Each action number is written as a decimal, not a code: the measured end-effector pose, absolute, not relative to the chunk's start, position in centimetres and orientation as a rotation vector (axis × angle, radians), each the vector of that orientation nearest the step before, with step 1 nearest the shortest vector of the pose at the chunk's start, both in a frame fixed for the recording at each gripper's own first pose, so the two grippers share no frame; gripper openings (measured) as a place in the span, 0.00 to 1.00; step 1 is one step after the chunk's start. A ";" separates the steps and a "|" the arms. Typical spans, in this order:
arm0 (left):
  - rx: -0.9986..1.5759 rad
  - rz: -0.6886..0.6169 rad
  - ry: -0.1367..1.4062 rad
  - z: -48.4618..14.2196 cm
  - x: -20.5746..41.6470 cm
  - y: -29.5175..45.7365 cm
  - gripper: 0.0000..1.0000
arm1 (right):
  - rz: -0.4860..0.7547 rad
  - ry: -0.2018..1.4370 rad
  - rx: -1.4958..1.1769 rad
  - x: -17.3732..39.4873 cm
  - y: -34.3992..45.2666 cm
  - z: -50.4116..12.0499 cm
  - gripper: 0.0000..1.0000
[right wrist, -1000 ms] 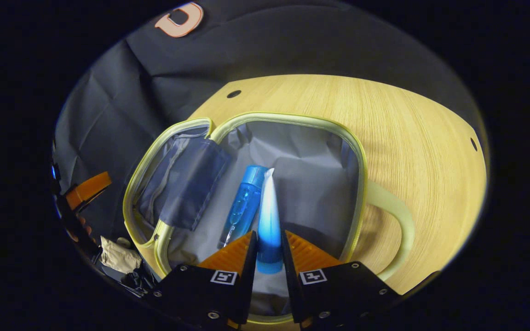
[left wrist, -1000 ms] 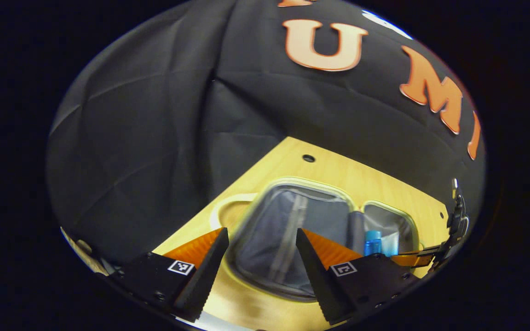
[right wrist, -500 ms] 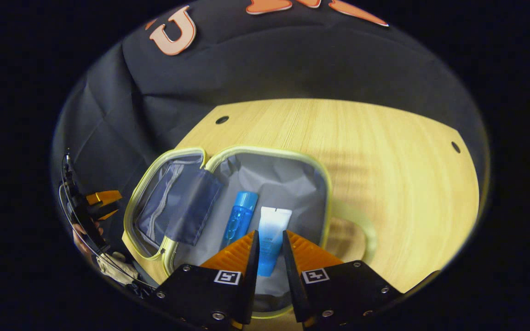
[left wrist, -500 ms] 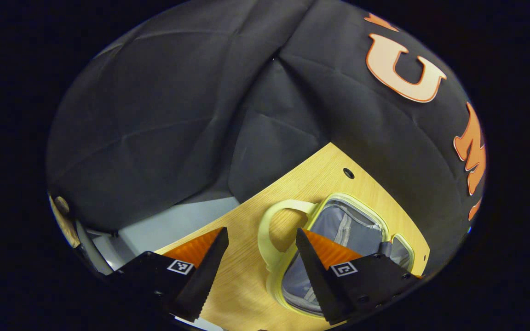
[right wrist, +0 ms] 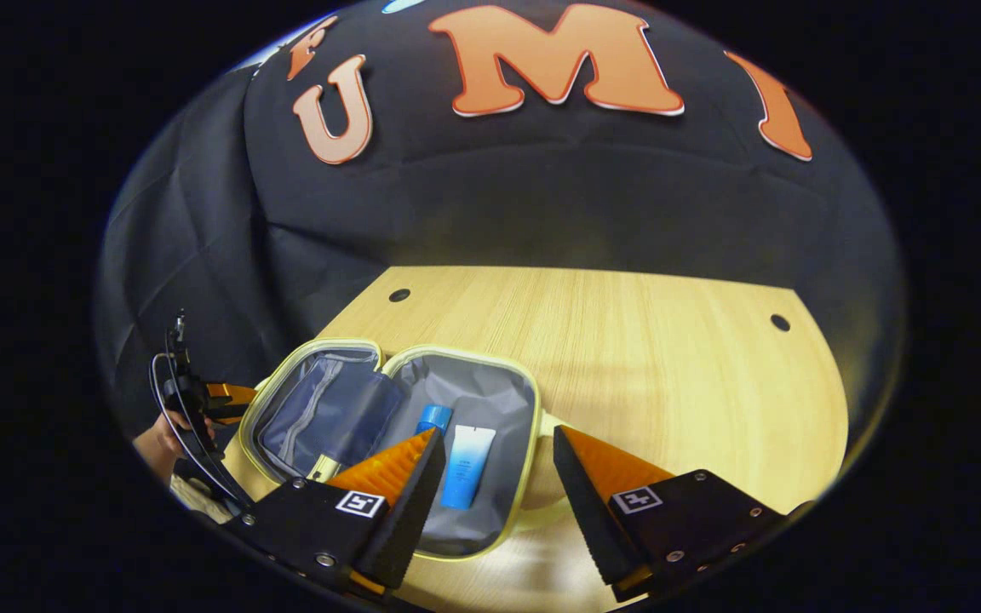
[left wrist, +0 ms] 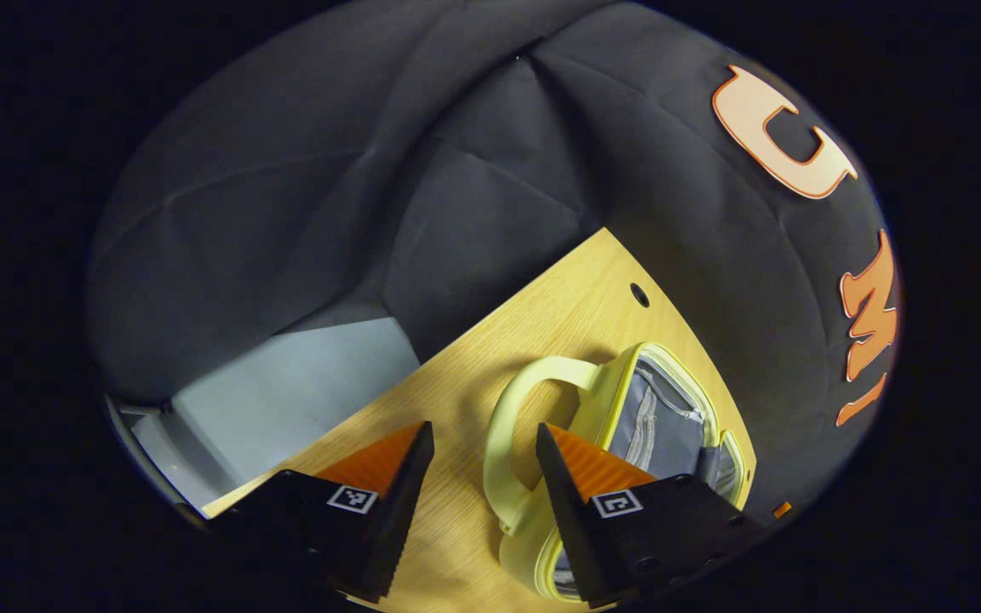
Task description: First open the suitcase, pack the skin care products into it, and then close the suitcase.
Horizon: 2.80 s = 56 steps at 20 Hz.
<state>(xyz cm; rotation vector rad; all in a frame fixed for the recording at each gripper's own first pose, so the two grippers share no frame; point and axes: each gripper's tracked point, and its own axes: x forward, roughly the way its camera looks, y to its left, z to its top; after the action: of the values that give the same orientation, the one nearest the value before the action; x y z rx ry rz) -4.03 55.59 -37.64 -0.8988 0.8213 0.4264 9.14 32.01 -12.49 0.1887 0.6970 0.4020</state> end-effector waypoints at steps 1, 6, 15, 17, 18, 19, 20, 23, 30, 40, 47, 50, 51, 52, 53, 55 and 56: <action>-0.931 0.397 0.822 -38.0 -3.6 55.1 0.67 | 0.396 0.683 0.169 8.9 31.4 -12.0 0.84; -1.008 0.298 0.743 -37.7 -1.7 54.8 0.08 | 0.336 0.630 0.137 7.8 28.5 -10.2 0.86; -0.693 0.162 0.625 -26.1 -0.6 54.0 0.07 | 0.242 0.487 0.059 8.8 23.5 -7.5 0.93; -0.620 0.140 0.586 -22.5 0.5 53.1 0.10 | 0.236 0.462 0.058 8.8 23.3 -7.2 0.94; -0.603 0.127 0.562 -20.5 0.7 52.7 0.06 | 0.228 0.448 0.056 8.8 22.6 -7.0 0.94; -0.588 0.111 0.537 -18.7 0.8 52.1 0.02 | 0.223 0.433 0.055 8.8 22.1 -6.7 0.95; -0.576 0.102 0.518 -17.1 0.9 51.5 0.06 | 0.216 0.420 0.053 8.8 21.5 -6.5 0.94; -0.504 0.075 0.495 -13.6 1.4 48.7 0.06 | 0.213 0.394 0.049 8.9 20.0 -6.2 0.95; -0.388 0.016 0.443 -7.1 2.2 40.8 0.07 | 0.206 0.348 0.045 8.9 16.3 -6.4 0.96; -0.331 -0.137 0.421 -3.2 4.0 25.9 0.07 | 0.243 0.328 0.076 8.5 12.7 -7.8 0.96; -0.346 -0.203 0.468 -4.6 4.7 17.6 0.05 | 0.255 0.344 0.107 7.3 9.6 -9.3 0.96; -0.340 -0.251 0.521 -6.2 4.4 13.9 0.07 | 0.259 0.352 0.129 6.8 8.8 -9.8 0.96; -0.325 -0.262 0.538 -6.9 4.5 12.8 0.07 | 0.269 0.355 0.132 6.6 9.0 -10.0 0.96; -0.309 -0.274 0.555 -7.5 4.5 11.7 0.07 | 0.273 0.357 0.126 6.3 8.9 -10.2 0.96; -0.289 -0.279 0.571 -8.0 4.5 10.8 0.07 | 0.277 0.361 0.117 6.2 9.0 -10.5 0.96; -0.240 -0.292 0.605 -9.0 4.8 8.9 0.07 | 0.287 0.368 0.116 5.9 9.1 -10.7 0.96; -0.224 -0.302 0.626 -9.6 4.7 8.2 0.07 | 0.293 0.374 0.121 5.8 9.3 -10.8 0.96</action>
<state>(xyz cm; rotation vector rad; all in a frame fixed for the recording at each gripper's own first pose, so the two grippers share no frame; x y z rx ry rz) 4.69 8.16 -9.56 -0.2244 0.6261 -0.3016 5.84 9.31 -10.77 0.1207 0.3738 0.2932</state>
